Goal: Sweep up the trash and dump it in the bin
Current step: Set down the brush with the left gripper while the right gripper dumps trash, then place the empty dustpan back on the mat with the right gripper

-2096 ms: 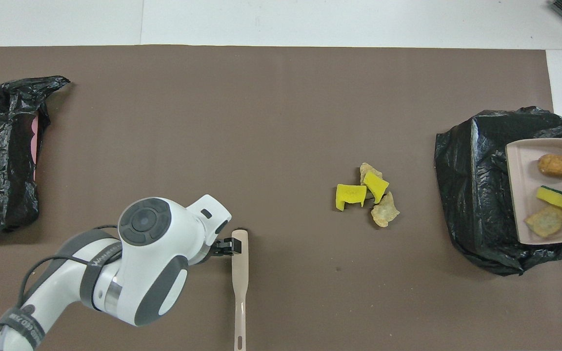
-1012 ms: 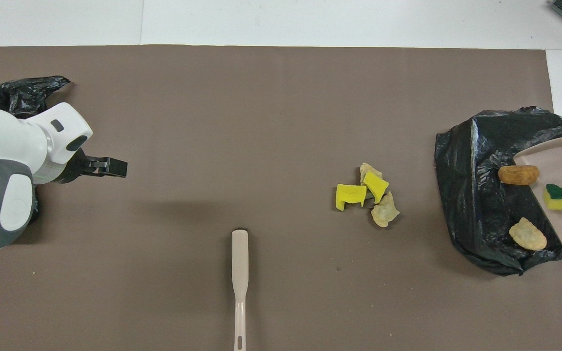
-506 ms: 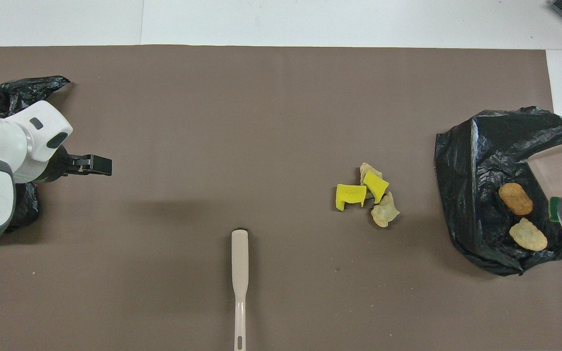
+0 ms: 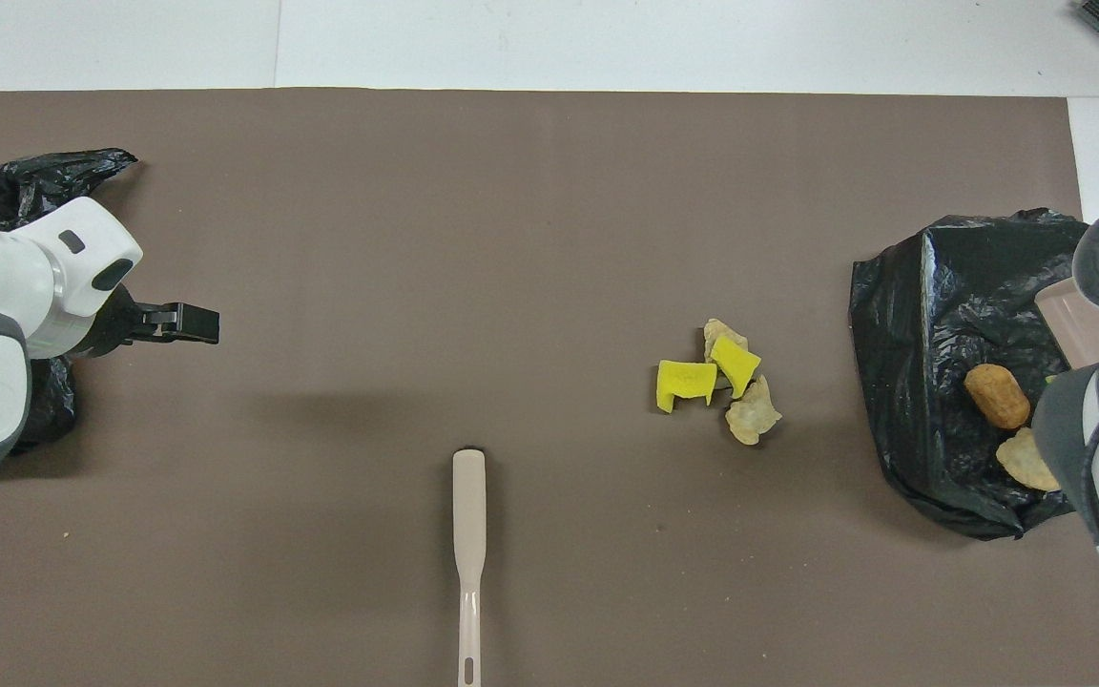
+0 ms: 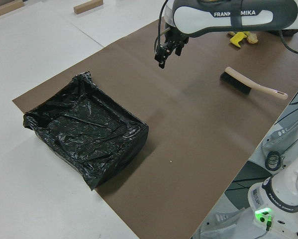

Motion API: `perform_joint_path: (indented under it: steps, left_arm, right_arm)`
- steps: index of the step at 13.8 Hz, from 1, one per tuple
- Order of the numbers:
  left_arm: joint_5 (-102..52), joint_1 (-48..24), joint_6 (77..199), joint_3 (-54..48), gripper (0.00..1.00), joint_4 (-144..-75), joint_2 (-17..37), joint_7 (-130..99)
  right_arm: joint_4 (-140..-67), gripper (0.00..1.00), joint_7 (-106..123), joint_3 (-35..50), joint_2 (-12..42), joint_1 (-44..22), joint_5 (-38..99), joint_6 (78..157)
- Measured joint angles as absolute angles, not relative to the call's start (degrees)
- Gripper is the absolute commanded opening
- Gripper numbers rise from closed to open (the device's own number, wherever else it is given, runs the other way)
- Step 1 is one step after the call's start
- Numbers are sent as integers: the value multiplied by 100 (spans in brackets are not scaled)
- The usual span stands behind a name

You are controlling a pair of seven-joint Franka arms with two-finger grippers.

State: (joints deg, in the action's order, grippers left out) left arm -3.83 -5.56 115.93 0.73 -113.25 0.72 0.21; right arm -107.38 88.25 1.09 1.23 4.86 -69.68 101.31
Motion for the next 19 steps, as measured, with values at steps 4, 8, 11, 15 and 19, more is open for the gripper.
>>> perform_joint_path:
  steps: [4,8,11,15,19]
  left_arm:
    - [-383,-556,11593,73,100,-11325,72,21]
    - [-383,-556,11593,73,100,-11325,72,21]
    - [-383,-556,11593,73,100,-11325,72,21]
    - [-383,-556,11593,73,100,-11325,73,21]
    - [-383,-556,11593,73,100,-11325,73,21]
  right_arm:
    - [-10714,0,8669,122,-34,210,-7019,9685]
    - [-9909,0,8438,312,-242,80,-5980,9030]
    - [-9490,0,7399,365,-257,29,-4845,8498]
    - [-9451,0,4546,765,-253,-190,-3184,8060]
    - [-9448,0,1806,980,-204,-496,-1969,8077]
